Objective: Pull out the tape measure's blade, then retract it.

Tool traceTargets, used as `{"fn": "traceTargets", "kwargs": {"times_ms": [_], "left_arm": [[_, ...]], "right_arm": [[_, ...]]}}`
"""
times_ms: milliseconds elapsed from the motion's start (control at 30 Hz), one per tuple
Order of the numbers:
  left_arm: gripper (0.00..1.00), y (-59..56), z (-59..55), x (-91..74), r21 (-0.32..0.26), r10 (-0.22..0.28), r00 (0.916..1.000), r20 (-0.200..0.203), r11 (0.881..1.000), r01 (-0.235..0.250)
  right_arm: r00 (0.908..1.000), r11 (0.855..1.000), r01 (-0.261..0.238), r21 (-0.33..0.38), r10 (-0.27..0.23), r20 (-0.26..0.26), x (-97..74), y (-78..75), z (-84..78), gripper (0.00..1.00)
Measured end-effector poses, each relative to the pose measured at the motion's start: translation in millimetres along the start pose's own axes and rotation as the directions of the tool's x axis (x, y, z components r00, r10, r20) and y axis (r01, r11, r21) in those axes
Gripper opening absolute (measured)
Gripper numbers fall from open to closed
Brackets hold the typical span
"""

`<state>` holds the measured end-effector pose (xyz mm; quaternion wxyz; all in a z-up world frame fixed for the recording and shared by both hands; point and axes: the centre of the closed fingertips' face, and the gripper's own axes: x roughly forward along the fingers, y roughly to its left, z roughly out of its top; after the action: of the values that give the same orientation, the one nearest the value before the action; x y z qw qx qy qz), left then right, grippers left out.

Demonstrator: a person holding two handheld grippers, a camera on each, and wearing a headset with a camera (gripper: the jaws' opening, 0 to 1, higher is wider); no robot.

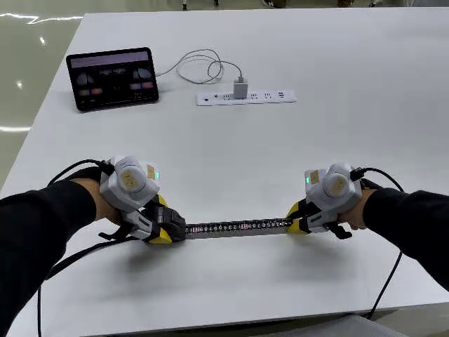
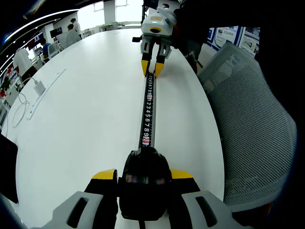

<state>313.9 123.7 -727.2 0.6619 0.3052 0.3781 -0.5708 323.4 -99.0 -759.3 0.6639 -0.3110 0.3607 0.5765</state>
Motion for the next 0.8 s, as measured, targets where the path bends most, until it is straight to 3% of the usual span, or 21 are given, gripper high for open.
{"fn": "traceTargets", "kwargs": {"times_ms": [800], "left_arm": [[0.36,2.3,-0.8,1.3,-0.009,-0.003,1.0000,0.003,1.000,0.003]], "right_arm": [[0.9999,1.000,0.003,0.001,-0.003,-0.011,-6.3,-1.6,-9.7,0.09]]}}
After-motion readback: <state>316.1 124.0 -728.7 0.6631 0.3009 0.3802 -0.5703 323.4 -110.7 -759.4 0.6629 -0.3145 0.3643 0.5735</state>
